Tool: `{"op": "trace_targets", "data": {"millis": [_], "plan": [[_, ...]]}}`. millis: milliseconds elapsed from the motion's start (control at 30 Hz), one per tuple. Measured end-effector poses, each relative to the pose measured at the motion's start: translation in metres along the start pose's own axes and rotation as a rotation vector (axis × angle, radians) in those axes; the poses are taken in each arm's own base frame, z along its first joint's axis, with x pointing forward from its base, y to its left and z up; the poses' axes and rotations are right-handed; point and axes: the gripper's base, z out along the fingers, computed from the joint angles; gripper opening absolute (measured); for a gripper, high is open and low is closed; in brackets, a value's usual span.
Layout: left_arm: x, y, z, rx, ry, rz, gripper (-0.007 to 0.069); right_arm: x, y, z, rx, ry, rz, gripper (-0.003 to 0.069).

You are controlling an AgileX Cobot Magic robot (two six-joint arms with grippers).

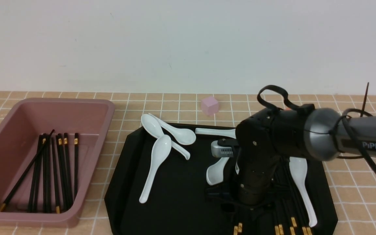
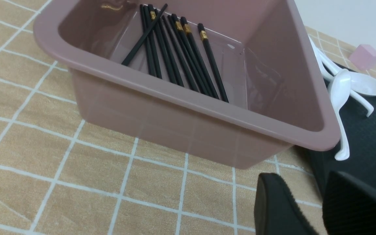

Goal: On brown tablecloth take chopsticks from black tray and put them in box.
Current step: 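Move the gripper over the chopsticks on the black tray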

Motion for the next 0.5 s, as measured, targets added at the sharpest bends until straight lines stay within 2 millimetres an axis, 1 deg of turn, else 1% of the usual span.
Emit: {"op": "trace_targets", "data": {"millis": [233,367,500], "plan": [[0.000,0.000,0.000,0.000,0.000,0.000,0.0238,-0.004,0.003,-0.005,0.022,0.026,0.013,0.0412],[0.000,0.000,0.000,0.000,0.000,0.000,0.0238,-0.009,0.009,-0.016,0.020,0.028,0.011,0.0412],[0.000,0.000,0.000,0.000,0.000,0.000,0.0238,-0.009,0.016,-0.020,0.005,0.012,-0.003,0.0412]]}}
